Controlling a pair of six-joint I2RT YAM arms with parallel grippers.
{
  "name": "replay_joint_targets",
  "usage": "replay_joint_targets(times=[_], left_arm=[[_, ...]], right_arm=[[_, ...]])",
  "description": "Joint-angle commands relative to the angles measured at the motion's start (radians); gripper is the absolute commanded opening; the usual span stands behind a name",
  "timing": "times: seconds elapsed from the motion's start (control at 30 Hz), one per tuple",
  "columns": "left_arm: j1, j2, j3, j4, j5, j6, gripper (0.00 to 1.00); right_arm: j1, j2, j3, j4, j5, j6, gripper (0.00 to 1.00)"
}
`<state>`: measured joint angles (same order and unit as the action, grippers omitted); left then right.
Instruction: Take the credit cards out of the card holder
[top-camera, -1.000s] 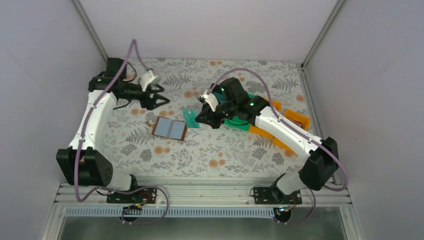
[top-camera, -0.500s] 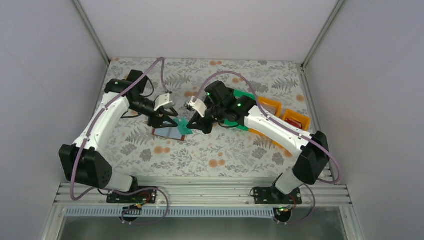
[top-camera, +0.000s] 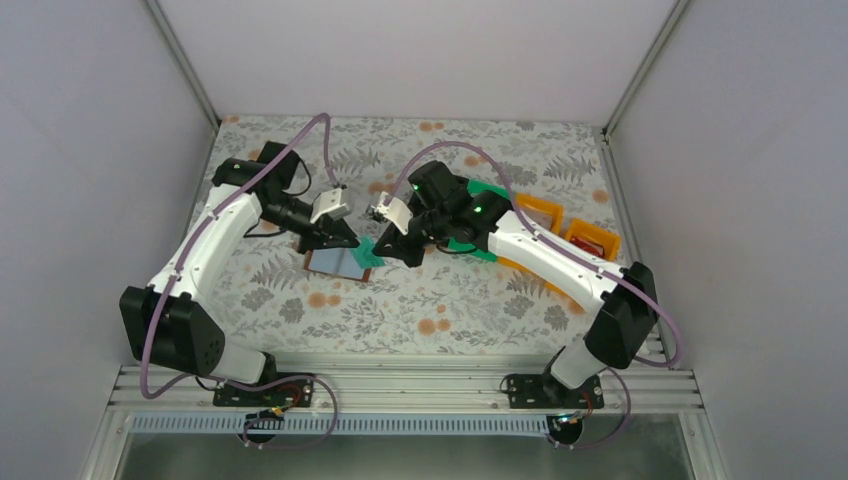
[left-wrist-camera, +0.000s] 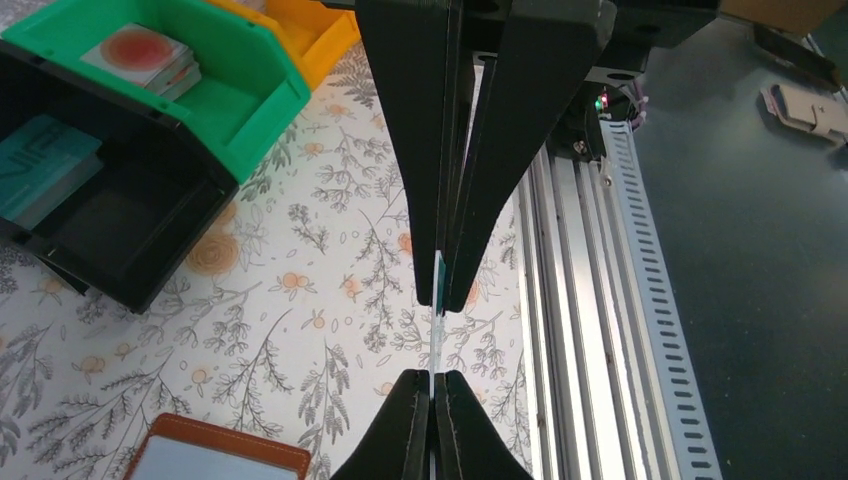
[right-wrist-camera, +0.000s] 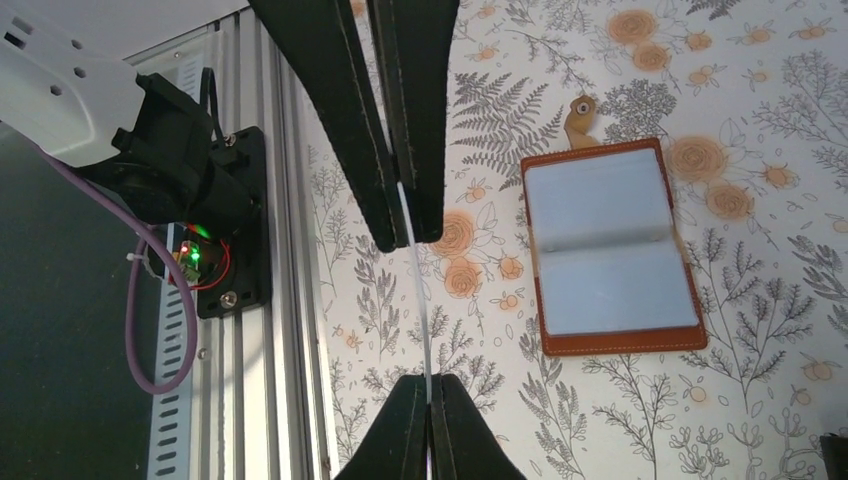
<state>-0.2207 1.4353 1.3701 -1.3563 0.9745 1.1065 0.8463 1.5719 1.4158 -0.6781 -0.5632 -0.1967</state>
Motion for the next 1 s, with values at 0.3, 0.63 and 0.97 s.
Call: replay_joint_targets(times=[0.3, 0.63, 0.97], left_arm=[[0.032, 0.036, 0.112, 0.259, 0.061, -0.596, 0.02], [0.224, 0.117, 0.114, 0.647, 0.195, -1.465, 0.02], [0.222, 0.076, 0.066, 0.764, 0.191, -1.680, 0.02]], right_arm=[[0.005, -0.140, 0.005, 0.160, 0.427, 0.048, 0.43], [0.165, -0.161, -0.053, 0.601, 0.817, -0.273, 0.63], [0.208, 0.071, 0.015, 0.709, 0.978, -0.572, 0.71]])
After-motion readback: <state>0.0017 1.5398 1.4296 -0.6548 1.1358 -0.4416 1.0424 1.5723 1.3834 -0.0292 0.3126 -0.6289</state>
